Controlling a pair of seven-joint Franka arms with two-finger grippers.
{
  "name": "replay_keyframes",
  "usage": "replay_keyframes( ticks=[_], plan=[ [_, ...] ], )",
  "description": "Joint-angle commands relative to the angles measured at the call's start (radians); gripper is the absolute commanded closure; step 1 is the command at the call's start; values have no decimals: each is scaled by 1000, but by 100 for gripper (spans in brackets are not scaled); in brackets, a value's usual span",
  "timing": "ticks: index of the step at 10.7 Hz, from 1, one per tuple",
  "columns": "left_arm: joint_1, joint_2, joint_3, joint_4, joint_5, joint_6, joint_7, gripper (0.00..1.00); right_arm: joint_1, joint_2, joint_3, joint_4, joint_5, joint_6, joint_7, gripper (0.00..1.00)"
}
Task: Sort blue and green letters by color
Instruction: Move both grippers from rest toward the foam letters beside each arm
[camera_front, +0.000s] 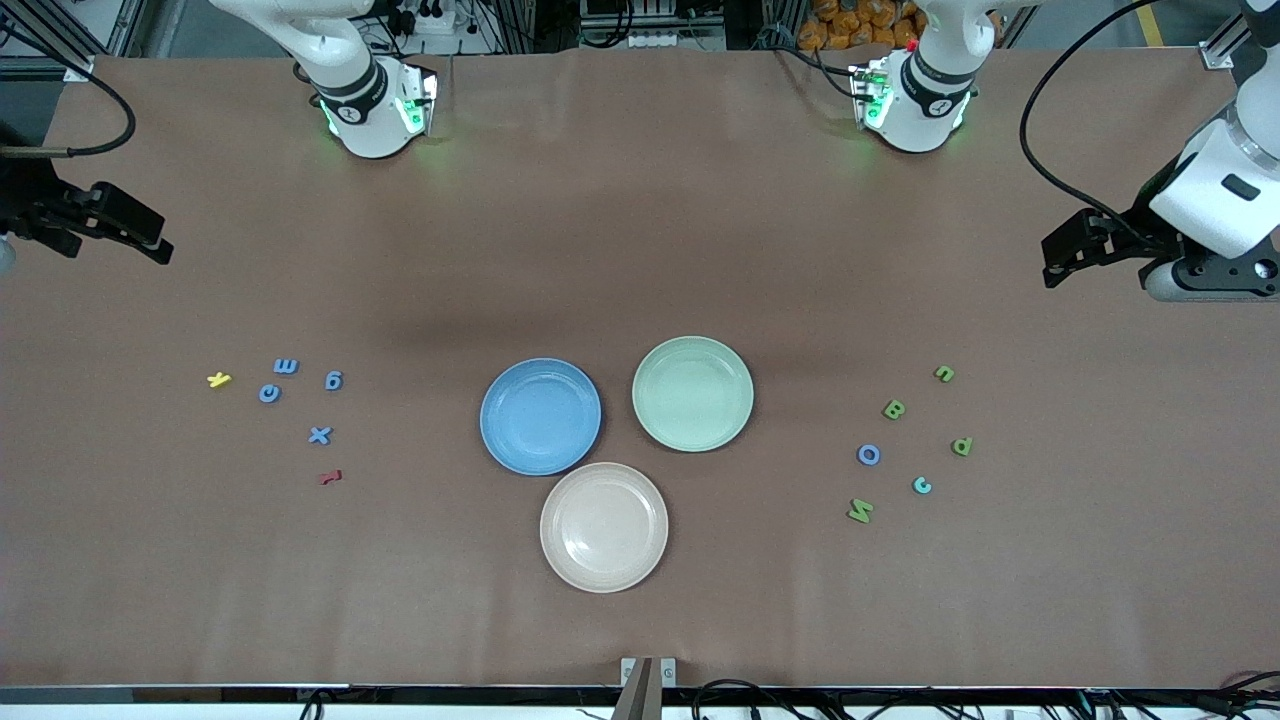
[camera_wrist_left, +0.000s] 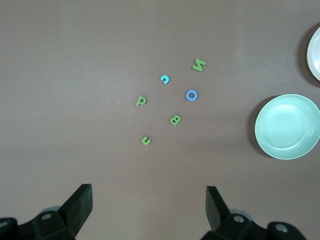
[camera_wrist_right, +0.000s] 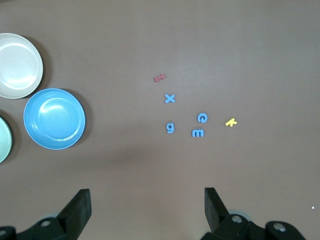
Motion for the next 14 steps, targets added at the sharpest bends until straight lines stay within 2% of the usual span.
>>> replay_keyframes(
  ticks=[1,6,8,11,14],
  plan=[
    [7,-13,2,2,-28,-12,30,0,9,-10,-11,-8,15,-8,-12,0],
    [7,-2,2,-13,-38,-12,36,0,6,-4,-15,-36,15,-3,-13,0],
    [5,12,2,-59,-38,27,36,0,-3,1,-13,-71,15,10,-18,0],
    [5,16,0,-197,-34,173,42,0,-17,2,-13,-177,15,108,-18,0],
    [4,32,-18,-309,-23,288,76,0,-49,16,-15,-382,16,342,-42,0]
  ],
)
